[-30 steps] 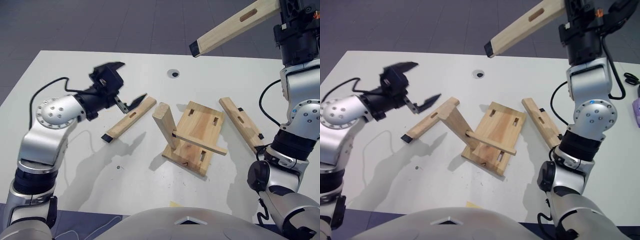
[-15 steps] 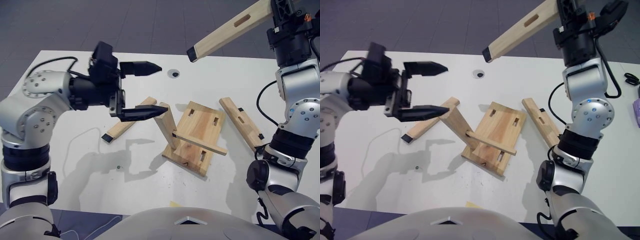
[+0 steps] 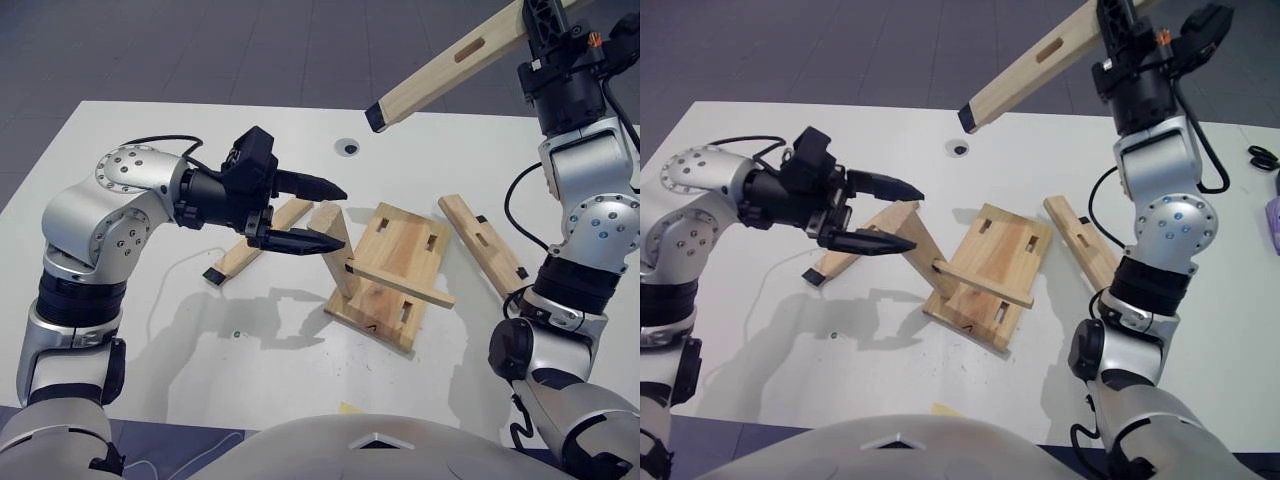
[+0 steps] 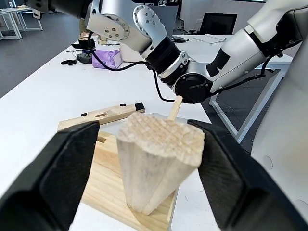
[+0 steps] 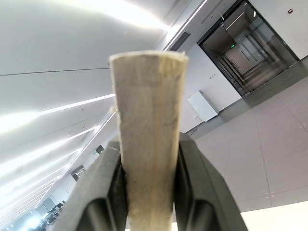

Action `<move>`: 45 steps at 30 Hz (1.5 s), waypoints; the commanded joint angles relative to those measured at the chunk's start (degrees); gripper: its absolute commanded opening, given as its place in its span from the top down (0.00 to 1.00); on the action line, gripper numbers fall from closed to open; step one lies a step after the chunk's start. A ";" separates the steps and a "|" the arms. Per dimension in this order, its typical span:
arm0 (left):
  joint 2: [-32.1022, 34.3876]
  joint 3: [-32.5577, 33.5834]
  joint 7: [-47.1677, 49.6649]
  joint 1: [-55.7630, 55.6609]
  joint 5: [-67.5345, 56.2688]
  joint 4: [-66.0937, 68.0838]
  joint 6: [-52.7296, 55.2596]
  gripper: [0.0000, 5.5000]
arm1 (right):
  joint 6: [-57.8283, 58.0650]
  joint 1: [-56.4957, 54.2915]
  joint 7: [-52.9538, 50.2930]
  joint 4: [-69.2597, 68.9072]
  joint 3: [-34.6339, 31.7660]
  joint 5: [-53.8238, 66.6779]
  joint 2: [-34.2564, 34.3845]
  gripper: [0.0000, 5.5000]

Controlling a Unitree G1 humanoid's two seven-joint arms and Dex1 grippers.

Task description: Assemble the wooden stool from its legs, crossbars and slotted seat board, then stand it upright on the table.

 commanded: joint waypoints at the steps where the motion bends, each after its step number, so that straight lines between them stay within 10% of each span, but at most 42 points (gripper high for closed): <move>1: -0.47 -2.62 -1.64 -1.47 -0.03 -2.30 1.43 0.55 | 0.46 -1.47 -0.28 1.07 -0.09 -0.94 0.37 0.82; 10: 0.71 -4.96 -1.96 -0.15 2.03 -5.20 1.34 0.59 | 0.80 -1.24 -0.19 1.67 -0.31 -2.22 0.18 0.82; 32: -10.62 -9.90 46.06 12.19 28.21 -13.68 3.39 0.60 | -8.69 5.88 7.18 -1.45 10.30 -33.08 -5.52 0.82; 40: -17.93 -2.58 49.74 10.01 21.23 -12.88 11.25 0.61 | -11.14 9.14 11.62 -3.69 13.57 -38.47 -3.27 0.82; 45: -19.33 2.46 49.01 8.08 16.13 -13.28 15.11 0.44 | -12.50 10.65 13.30 -3.17 13.99 -40.20 -1.81 0.82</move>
